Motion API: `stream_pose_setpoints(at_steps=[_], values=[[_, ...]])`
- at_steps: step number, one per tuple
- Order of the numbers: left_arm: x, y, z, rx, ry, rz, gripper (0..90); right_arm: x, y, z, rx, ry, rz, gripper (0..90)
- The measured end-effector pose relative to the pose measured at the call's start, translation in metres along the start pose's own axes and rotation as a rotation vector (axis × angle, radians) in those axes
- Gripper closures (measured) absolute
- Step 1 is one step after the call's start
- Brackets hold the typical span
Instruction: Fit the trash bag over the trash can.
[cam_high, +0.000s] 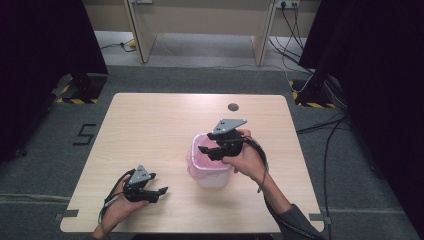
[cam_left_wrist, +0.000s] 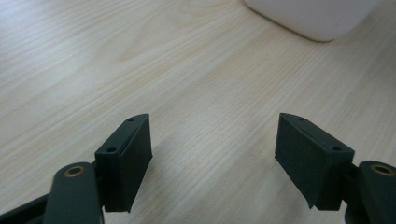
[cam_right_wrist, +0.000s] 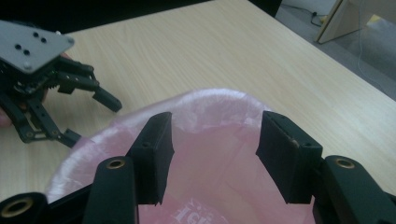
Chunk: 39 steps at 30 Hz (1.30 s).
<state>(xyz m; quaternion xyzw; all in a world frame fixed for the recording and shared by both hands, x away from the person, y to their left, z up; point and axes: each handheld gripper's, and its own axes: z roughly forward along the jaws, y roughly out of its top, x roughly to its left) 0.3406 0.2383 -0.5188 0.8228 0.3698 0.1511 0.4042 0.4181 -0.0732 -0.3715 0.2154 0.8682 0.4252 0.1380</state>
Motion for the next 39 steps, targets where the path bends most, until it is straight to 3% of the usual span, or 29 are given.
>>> stream_pose_setpoints(at_steps=[13,14,17,21,23,27,30,39], values=[[0.002,-0.003,0.003,0.017,-0.010,-0.007,24.8,0.001,-0.006,0.021,0.109,0.000,-0.030,45.2],[0.001,-0.003,0.003,0.020,-0.006,0.003,24.4,0.002,-0.007,0.024,0.155,-0.001,-0.049,45.0],[-0.001,-0.003,0.004,0.028,-0.001,0.018,22.8,0.003,-0.009,0.027,0.216,-0.007,-0.085,44.8],[-0.002,-0.003,0.004,0.029,0.003,0.024,22.5,0.003,-0.008,0.029,0.224,-0.003,-0.086,44.2],[-0.002,-0.003,0.004,0.029,0.003,0.024,22.4,0.001,-0.006,0.025,0.201,0.004,-0.065,42.9],[-0.002,-0.002,0.004,0.031,0.001,0.024,22.4,-0.001,0.000,0.010,0.148,-0.015,-0.057,42.3],[-0.002,-0.002,0.005,0.029,0.003,0.023,22.2,-0.007,0.006,-0.011,0.109,-0.057,-0.050,42.4],[-0.002,-0.002,0.005,0.028,0.003,0.024,22.1,-0.015,-0.012,-0.020,0.147,-0.097,-0.058,43.0]])
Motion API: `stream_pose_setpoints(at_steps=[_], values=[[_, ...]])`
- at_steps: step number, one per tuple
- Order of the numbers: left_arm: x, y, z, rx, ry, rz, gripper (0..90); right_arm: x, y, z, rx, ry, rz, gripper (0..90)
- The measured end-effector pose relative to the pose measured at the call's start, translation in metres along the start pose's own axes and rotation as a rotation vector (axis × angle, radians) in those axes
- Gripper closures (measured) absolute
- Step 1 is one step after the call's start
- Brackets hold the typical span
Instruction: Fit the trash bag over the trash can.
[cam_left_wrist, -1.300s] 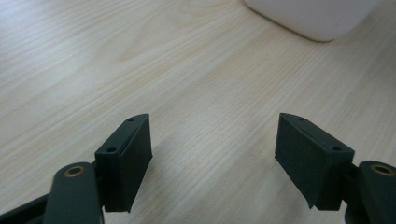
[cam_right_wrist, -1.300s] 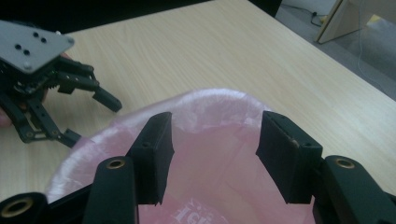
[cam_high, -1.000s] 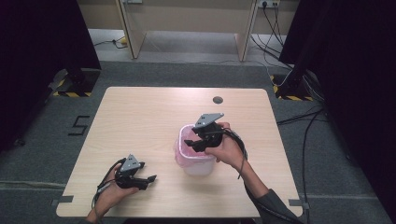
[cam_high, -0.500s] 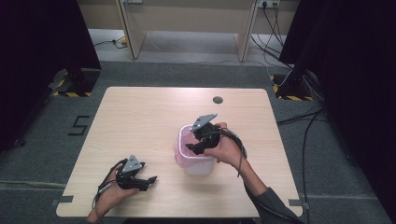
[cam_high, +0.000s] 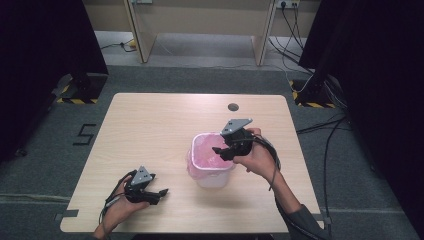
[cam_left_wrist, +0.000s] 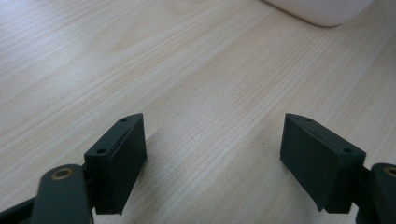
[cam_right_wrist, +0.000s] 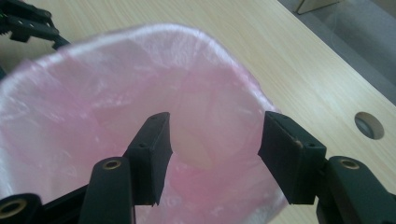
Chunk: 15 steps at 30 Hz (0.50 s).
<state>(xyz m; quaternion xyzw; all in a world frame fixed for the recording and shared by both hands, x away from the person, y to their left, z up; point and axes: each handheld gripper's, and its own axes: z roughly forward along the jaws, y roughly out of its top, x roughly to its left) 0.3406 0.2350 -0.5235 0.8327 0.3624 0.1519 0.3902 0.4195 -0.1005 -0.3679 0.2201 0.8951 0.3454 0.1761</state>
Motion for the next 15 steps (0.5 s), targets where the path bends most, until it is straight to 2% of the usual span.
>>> stream_pose_setpoints(at_steps=[4,8,10,13,14,15], values=[[0.000,0.000,0.000,0.002,0.002,0.001,22.1,0.001,-0.005,-0.003,-0.025,0.002,0.012,43.6],[0.000,0.001,0.001,0.001,0.003,0.001,21.8,0.004,-0.005,-0.004,-0.028,0.023,-0.010,43.6],[-0.001,0.001,0.001,0.002,0.004,0.003,21.7,0.006,-0.003,-0.003,-0.032,0.032,-0.007,43.4],[-0.001,0.001,0.001,0.001,0.003,0.001,21.8,0.008,0.010,-0.001,-0.078,0.054,0.009,43.2],[-0.001,0.001,0.001,0.001,0.003,0.001,21.8,0.008,0.010,-0.001,-0.078,0.054,0.009,43.2],[0.000,0.001,0.001,0.000,0.003,0.001,21.8,0.012,0.018,0.003,-0.091,0.075,-0.001,43.2]])
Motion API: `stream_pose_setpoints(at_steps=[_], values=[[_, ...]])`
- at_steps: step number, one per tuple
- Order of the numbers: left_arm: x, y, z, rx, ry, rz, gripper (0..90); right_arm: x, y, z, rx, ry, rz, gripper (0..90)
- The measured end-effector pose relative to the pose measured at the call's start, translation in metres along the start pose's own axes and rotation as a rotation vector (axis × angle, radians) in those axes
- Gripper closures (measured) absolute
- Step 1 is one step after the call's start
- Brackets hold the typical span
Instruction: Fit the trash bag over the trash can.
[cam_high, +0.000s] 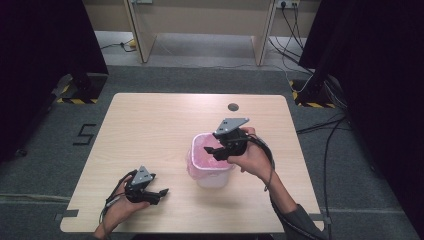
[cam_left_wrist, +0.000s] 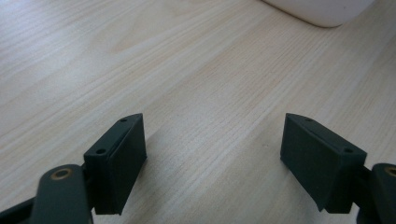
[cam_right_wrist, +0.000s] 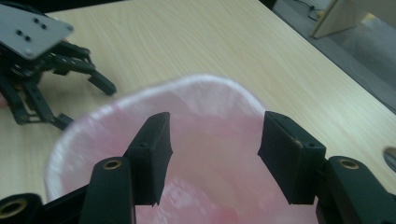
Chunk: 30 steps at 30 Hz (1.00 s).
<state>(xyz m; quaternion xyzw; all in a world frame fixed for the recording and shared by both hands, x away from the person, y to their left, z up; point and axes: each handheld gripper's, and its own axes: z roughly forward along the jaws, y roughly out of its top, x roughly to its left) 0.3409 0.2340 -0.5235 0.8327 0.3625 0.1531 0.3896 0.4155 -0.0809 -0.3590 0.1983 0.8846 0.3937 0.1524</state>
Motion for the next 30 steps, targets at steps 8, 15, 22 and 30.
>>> stream_pose_setpoints(at_steps=[8,15,22,30], values=[[0.000,0.000,0.000,0.002,-0.005,0.004,21.8,0.007,0.010,0.034,0.081,0.050,-0.034,45.4],[0.000,0.000,0.000,0.003,-0.005,0.005,21.8,0.003,0.001,0.047,0.142,0.067,-0.040,45.8],[0.000,0.000,0.000,0.002,-0.004,0.006,21.7,0.001,-0.004,0.051,0.221,0.072,-0.037,45.4],[0.000,0.000,0.000,0.003,-0.006,0.007,21.7,0.004,0.009,0.028,0.124,0.042,-0.047,44.7]])
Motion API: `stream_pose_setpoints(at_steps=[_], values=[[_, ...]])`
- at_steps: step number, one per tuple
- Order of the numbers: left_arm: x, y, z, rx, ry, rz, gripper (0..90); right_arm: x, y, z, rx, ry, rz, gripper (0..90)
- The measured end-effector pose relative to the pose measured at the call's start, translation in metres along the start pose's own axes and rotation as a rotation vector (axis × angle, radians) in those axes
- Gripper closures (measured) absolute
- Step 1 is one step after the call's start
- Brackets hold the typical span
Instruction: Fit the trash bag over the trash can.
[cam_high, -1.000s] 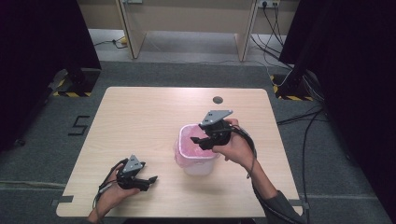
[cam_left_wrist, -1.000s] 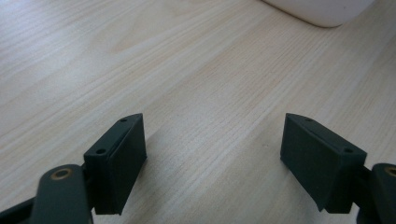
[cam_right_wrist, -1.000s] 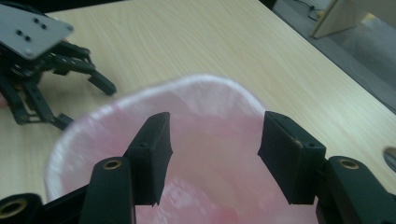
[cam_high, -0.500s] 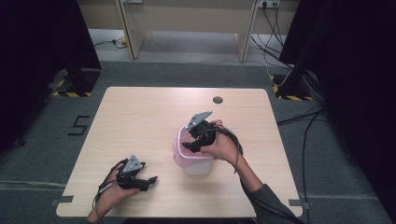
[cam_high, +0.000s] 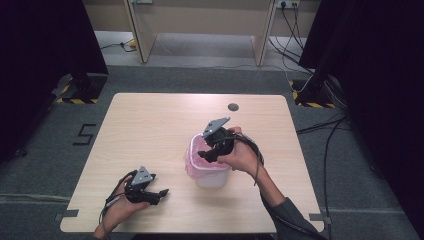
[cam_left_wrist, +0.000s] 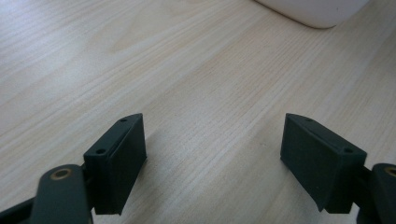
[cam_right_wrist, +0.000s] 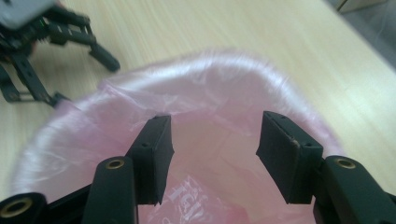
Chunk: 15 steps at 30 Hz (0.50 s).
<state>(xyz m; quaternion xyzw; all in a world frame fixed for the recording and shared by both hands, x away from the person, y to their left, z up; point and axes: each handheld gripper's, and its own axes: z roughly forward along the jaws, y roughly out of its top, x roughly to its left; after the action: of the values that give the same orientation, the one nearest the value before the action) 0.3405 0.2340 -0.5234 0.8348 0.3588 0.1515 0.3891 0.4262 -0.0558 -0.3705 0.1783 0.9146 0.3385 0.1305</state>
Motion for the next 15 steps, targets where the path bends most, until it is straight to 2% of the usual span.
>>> stream_pose_setpoints(at_steps=[4,7,12,13,15], values=[[0.000,0.000,0.000,0.000,0.000,0.002,21.7,0.005,0.005,-0.017,-0.055,0.004,0.002,44.2],[0.000,0.000,0.000,0.000,0.000,0.001,21.7,0.008,0.005,-0.021,-0.064,0.005,-0.004,44.0],[0.000,0.000,0.000,0.001,-0.001,0.001,21.7,0.012,0.000,-0.009,-0.050,0.045,-0.013,43.9],[0.000,0.000,0.000,0.000,-0.001,0.000,21.8,0.013,-0.001,-0.006,-0.040,0.049,-0.003,43.9],[0.000,0.000,0.000,0.000,-0.001,-0.001,21.8,0.013,-0.002,-0.002,-0.035,0.053,-0.014,43.9]])
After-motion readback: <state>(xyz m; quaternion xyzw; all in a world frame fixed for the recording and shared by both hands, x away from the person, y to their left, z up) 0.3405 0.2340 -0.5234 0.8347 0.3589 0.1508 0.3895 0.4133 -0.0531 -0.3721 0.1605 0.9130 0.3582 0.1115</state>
